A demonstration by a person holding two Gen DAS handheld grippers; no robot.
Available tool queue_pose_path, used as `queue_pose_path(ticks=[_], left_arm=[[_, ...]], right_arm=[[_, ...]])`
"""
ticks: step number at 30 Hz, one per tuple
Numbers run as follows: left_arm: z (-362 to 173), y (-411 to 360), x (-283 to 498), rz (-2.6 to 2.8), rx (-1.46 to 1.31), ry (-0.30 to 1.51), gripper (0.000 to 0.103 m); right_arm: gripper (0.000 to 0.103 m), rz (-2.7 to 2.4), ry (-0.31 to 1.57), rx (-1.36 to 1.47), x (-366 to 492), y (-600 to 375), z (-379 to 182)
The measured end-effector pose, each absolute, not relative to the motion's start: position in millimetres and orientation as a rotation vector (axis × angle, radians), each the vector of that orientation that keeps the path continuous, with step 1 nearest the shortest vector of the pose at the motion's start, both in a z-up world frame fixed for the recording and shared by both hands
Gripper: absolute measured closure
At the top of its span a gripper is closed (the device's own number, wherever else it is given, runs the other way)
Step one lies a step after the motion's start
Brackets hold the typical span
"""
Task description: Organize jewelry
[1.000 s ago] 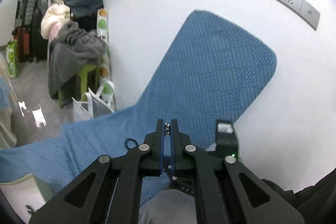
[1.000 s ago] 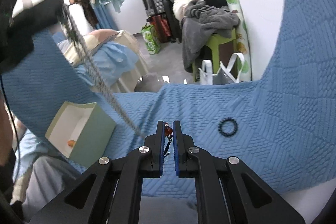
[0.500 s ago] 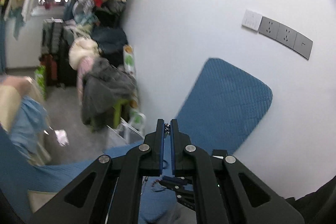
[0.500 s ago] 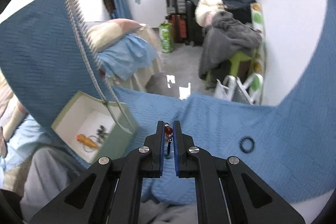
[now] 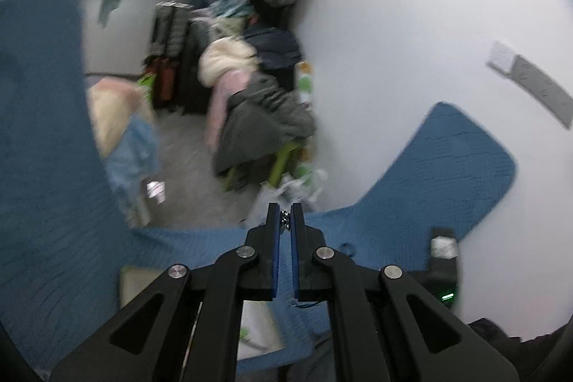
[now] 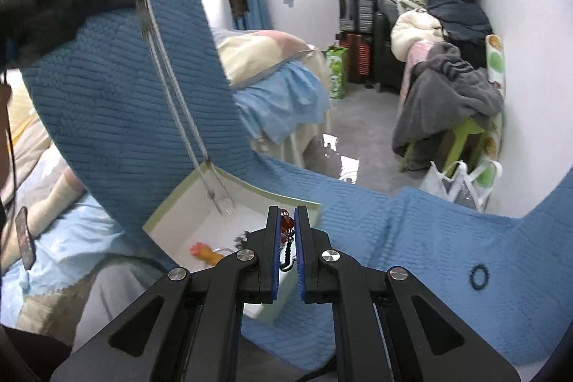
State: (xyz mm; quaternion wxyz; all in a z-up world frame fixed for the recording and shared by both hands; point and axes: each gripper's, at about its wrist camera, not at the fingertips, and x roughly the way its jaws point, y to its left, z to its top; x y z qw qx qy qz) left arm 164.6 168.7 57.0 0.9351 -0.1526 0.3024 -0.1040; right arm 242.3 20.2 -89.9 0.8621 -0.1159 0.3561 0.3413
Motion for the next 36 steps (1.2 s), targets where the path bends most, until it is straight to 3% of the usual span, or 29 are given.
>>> queue_pose_path(ticks=[19, 32, 33, 35, 36], left_arm=[[-109.9, 201.1, 163.0, -0.08, -0.33, 0.904, 0.098], [-148.9, 191.9, 157.6, -0.077, -0.371, 0.981, 0.098], [-147.8, 191.0, 158.1, -0.074, -0.378, 0.987, 0.095], [-146.8, 191.3, 159.6, -0.067, -0.396, 0.99, 0.081], [-143.1, 191.6, 158.9, -0.061, -0.405, 0.977, 0.068]], right_arm=[[0.097, 0.667, 0.94, -0.267, 234.3, 77.5, -176.3], [0.093, 0.657, 1.004, -0.227, 238.6, 69.2, -201.3], [0.086, 0.659, 0.999, -0.225, 238.8, 68.8, -199.1], [0.077, 0.672, 0.982, -0.213, 237.9, 65.5, -192.2], [0.077, 0.682, 0.971, -0.209, 236.8, 64.4, -188.4]])
